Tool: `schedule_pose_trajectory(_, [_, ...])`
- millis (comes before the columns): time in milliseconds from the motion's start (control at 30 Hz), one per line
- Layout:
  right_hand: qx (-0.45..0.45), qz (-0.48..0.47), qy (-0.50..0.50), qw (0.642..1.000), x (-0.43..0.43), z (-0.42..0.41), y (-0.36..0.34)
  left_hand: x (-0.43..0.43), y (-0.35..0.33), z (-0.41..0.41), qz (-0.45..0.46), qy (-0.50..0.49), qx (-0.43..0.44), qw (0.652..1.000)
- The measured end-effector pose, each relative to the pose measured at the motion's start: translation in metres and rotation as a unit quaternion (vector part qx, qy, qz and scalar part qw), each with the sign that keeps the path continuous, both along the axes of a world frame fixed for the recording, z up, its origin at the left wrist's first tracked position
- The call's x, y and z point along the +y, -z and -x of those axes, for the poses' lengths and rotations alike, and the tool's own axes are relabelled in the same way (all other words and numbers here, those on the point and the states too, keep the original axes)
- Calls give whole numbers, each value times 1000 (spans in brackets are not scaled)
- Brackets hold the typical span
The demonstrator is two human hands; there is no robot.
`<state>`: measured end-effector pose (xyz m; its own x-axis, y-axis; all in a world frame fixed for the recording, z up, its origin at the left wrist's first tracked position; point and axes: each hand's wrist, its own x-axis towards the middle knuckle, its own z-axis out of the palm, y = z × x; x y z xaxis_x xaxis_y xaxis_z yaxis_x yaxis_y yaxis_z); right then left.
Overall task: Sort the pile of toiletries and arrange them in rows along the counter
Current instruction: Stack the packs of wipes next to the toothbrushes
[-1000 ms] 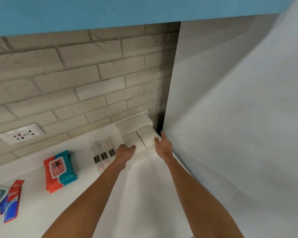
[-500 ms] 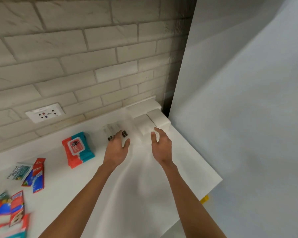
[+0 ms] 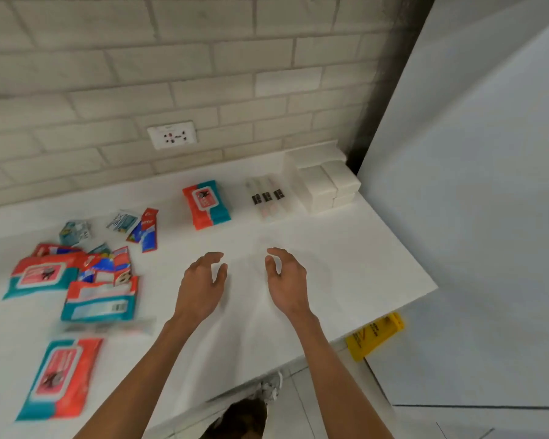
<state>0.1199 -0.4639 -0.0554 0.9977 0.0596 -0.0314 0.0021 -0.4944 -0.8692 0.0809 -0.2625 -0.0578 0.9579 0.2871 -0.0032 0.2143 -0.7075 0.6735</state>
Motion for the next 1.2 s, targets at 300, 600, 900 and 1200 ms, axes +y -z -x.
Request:
schedule_pose_trajectory(300, [32,23,-81,996,75,96,17,73,15,110,-38,-48,62,996])
schedule_pose_trajectory(600, [54,95,-141,984,169,148,37,157,24,151,-160,14,137,977])
schedule_pose_trajectory(900, [-20,235,-179,955,234,171,60,205,34,154,-231,153,125,953])
schedule_pose_trajectory(1200, [-100,283,-109,948,253,164,75,218,28,141,-193,235,64,950])
